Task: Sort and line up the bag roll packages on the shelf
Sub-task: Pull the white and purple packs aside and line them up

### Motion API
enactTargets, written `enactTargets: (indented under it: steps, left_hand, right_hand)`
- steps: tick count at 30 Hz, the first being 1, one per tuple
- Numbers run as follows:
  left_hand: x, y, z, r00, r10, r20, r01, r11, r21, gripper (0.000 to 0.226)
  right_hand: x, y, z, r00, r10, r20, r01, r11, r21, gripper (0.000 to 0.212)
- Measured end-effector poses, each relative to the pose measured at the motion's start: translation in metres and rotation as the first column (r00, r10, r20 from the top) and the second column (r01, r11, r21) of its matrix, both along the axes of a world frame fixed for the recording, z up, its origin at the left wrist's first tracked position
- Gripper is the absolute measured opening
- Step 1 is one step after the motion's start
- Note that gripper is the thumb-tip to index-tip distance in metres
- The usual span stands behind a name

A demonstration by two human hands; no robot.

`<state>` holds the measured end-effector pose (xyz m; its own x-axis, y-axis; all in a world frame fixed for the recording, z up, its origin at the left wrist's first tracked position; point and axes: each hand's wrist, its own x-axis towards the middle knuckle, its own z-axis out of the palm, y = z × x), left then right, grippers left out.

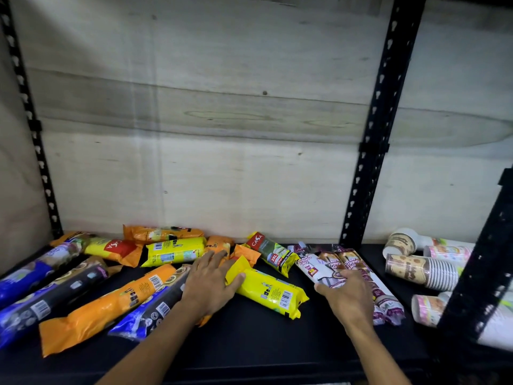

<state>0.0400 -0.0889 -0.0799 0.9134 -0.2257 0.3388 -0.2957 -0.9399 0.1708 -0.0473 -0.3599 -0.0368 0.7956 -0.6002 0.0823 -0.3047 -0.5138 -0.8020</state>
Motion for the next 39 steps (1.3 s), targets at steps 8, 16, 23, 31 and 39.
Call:
enactTargets:
  steps: [8,16,23,31,39]
  left_hand:
    - [0.000,0.000,0.001,1.000,-0.003,-0.009,0.003,1.000,0.006,0.096]
    - [-0.001,0.001,0.000,1.000,-0.009,-0.012,0.009,1.000,-0.005,0.086]
    - [-0.001,0.000,0.002,1.000,-0.005,-0.028,0.006,1.000,0.008,0.091]
    - [-0.002,-0.001,0.002,1.000,0.007,-0.020,-0.007,1.000,-0.007,0.091]
    - [-0.002,0.000,0.004,0.999,0.009,-0.033,-0.009,1.000,0.006,0.088]
  right_hand:
    - [-0.009,0.013,-0.010,0.986,-0.076,-0.150,0.004,0.902,-0.433,0.077]
    - [-0.010,0.014,-0.007,0.945,-0.094,-0.312,-0.097,0.833,-0.545,0.078]
    - [0.017,0.005,0.019,0.918,-0.001,-0.396,-0.198,0.865,-0.462,0.056]
    - [0.056,0.020,0.015,0.922,0.076,-0.380,-0.274,0.822,-0.500,0.072]
    - [0.064,0.018,0.013,0.903,0.036,-0.428,-0.299,0.769,-0.565,0.068]
